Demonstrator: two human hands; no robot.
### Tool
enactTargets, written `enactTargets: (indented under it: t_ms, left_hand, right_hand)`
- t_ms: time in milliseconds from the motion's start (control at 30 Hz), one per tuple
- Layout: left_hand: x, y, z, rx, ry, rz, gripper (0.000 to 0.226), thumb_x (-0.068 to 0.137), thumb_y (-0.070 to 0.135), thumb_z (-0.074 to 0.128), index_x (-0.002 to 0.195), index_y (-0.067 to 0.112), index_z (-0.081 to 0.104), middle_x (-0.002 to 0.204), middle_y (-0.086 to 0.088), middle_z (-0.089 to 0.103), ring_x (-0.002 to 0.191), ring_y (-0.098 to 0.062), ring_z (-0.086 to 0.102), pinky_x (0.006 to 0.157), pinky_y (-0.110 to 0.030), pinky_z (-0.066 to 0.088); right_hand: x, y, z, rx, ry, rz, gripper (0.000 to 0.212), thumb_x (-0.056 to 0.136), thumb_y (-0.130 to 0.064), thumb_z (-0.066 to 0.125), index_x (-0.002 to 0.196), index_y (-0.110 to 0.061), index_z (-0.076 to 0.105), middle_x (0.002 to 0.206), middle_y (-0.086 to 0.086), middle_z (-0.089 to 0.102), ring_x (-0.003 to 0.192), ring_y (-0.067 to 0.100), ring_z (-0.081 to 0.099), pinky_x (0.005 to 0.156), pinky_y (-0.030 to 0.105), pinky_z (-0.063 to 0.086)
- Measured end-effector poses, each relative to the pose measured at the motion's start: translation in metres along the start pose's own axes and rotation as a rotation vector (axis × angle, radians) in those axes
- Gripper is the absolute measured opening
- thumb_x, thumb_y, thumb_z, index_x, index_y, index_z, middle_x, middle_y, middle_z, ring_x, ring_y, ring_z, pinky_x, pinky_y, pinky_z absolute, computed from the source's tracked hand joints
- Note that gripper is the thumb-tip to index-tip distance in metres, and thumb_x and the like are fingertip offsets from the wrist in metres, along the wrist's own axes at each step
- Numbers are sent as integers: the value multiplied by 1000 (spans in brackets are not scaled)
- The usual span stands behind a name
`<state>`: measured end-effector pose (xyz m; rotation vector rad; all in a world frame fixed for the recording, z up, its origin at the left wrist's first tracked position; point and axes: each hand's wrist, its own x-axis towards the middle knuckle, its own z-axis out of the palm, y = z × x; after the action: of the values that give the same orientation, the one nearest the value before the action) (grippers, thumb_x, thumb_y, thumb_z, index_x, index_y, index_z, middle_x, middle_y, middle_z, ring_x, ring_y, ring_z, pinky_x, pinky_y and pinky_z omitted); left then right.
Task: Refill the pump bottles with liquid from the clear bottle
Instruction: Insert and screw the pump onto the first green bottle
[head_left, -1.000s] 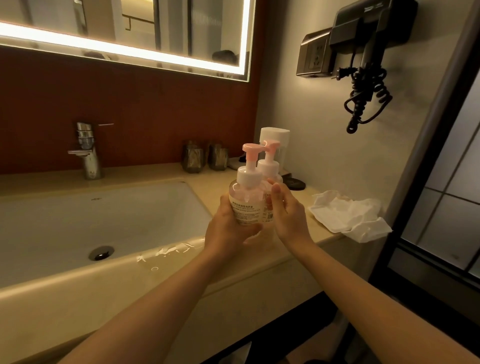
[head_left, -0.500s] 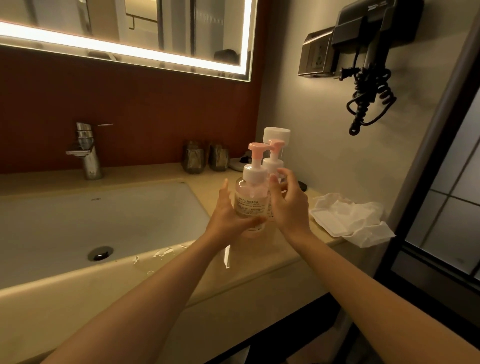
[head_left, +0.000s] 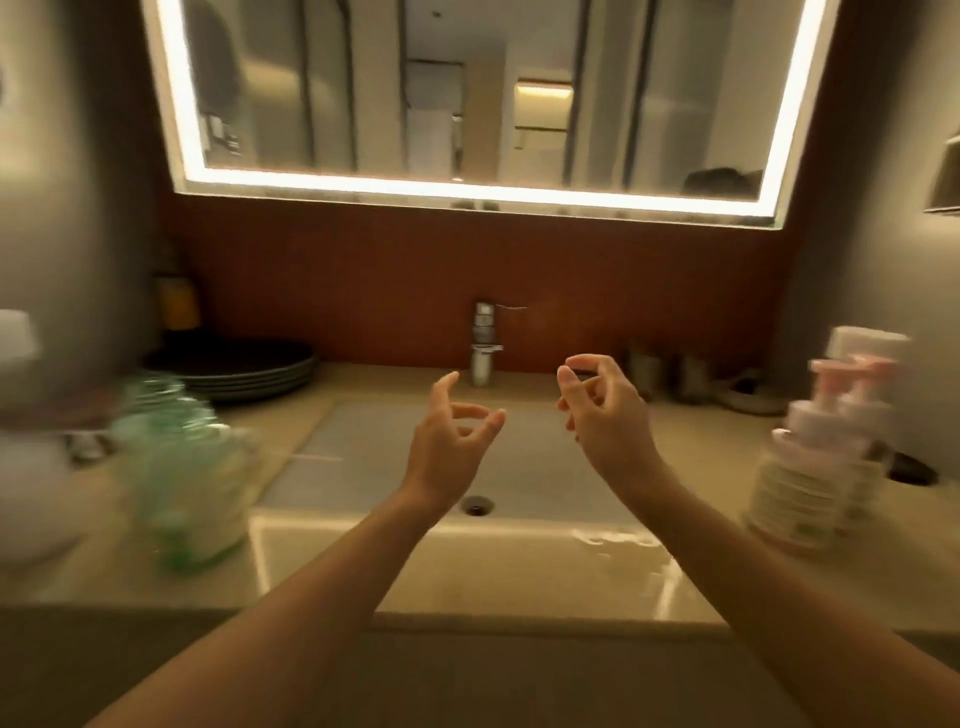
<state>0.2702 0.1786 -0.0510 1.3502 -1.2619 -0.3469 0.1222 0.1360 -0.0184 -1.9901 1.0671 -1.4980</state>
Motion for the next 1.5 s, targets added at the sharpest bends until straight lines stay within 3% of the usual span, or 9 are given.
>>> enactTargets:
  t_ms: [233,333,400,500,600,767,967,1200,1500]
  left_hand:
    - [-31,-29,-117,83,198,-112,43,87,28,61,124,13,45,89,-4,64,71,-18,66,71,-38,55]
    - [-49,-35,-145,136,209,-70,24,88,24,61,107,11,56,79,-4,67,62,-14,66,59,-28,53]
    - [-62,-40,-158,149,285,-22,8,87,23,62,90,15,61,68,0,67,53,-10,62,53,-23,49]
    - [-78,-50,-178,258,546,39,17,81,31,67,72,27,53,66,6,62,59,-10,59,58,-26,49]
    - [-79,-62,-193,378,682,59,46,67,42,77,98,21,50,92,1,55,80,-14,52,68,-27,46]
    - [-62,-83,-199,362,476,4,106,50,70,70,134,22,29,126,-4,44,112,-19,45,91,-34,45]
    - [-53,-95,-194,439,537,53,82,58,60,58,128,30,27,124,0,45,110,-17,47,85,-31,47]
    - [-46,-106,-208,439,554,60,87,56,58,58,131,28,27,127,-1,44,110,-13,45,78,-19,38]
    - [-43,-108,-213,449,568,22,89,62,32,79,134,22,27,131,-3,44,112,-18,48,81,-27,44]
  right_hand:
    - [-20,-45,112,138,-315,-20,29,94,-35,46,115,-16,52,82,3,61,72,14,58,59,21,46]
    - [-28,-58,143,145,-407,-32,25,94,-34,46,112,-18,52,85,6,62,73,16,58,57,20,46]
    - [-30,-62,160,112,-447,-37,23,94,-33,47,111,-18,54,86,7,62,77,20,60,61,25,49]
    - [-25,-64,186,36,-495,-34,26,94,-33,48,109,-14,58,87,6,63,82,23,61,74,38,52]
    - [-16,-65,212,-60,-513,-56,28,93,-32,51,108,-11,60,88,4,62,80,19,58,68,28,43]
    - [-4,-71,245,-192,-606,-120,32,92,-34,52,111,-11,61,106,11,66,94,23,59,71,25,39]
    - [3,-69,277,-331,-717,-174,35,93,-27,49,124,-11,53,119,12,61,105,27,57,83,32,43]
    - [7,-64,309,-343,-839,-182,43,91,-22,49,134,-17,46,130,11,54,113,27,53,82,27,39]
    - [9,-69,319,-339,-769,-188,37,82,-20,62,118,-14,54,112,12,61,97,25,56,75,30,43]
